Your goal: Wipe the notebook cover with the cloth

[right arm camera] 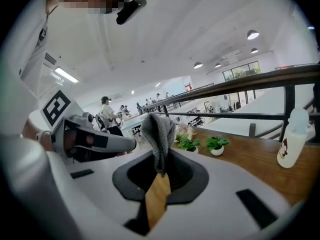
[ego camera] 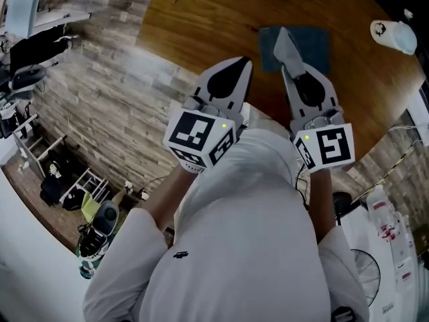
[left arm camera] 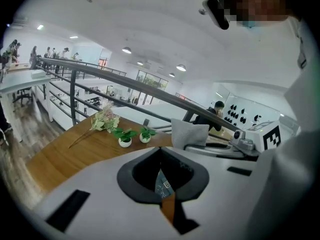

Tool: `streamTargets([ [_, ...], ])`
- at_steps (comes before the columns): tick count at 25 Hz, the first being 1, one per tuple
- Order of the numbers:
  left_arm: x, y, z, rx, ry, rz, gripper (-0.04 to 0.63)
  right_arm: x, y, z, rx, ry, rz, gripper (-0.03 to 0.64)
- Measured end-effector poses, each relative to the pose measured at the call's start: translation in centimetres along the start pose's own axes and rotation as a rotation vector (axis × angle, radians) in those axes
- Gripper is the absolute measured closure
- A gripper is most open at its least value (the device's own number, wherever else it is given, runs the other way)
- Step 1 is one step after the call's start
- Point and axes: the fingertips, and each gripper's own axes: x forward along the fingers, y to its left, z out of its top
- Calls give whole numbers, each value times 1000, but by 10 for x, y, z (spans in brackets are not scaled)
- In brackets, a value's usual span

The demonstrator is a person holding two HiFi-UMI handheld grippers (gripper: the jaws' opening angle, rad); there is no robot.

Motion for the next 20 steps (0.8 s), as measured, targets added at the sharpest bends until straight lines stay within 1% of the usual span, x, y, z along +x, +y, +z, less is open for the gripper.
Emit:
streamTargets([
  [6, 24, 36, -27, -27, 47, 38, 575, 39, -10, -26, -20, 74, 12, 577],
  [12, 43, 57, -46, -48, 72, 61, 577, 64, -30, -59, -29, 156, -9, 577],
  [20, 58, 77, -69, -58, 97, 82, 576, 84, -36, -100, 60, 267, 3, 577],
])
